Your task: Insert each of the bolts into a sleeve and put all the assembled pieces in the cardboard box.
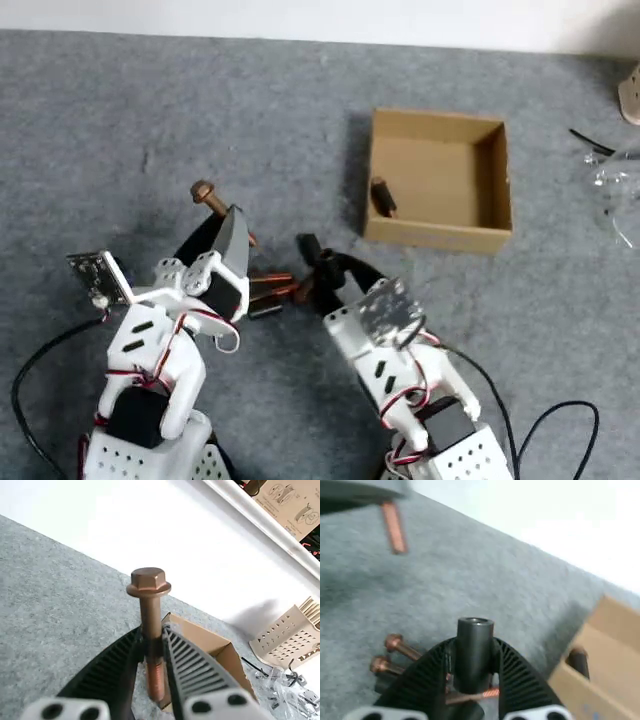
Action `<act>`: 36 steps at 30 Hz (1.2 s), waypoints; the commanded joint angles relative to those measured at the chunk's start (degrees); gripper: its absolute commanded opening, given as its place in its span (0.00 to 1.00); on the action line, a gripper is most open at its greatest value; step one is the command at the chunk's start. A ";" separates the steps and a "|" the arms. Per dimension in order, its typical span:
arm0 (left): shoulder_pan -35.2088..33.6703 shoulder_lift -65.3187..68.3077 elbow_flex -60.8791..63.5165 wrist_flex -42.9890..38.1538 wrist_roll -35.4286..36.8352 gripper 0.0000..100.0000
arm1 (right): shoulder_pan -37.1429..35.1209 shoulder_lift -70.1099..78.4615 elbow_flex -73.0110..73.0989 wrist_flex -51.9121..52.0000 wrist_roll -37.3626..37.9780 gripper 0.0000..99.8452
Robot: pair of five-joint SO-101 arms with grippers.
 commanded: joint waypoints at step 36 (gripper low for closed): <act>14.37 -0.57 12.00 -21.01 0.70 0.01 | -2.77 0.22 6.37 -0.92 2.11 0.00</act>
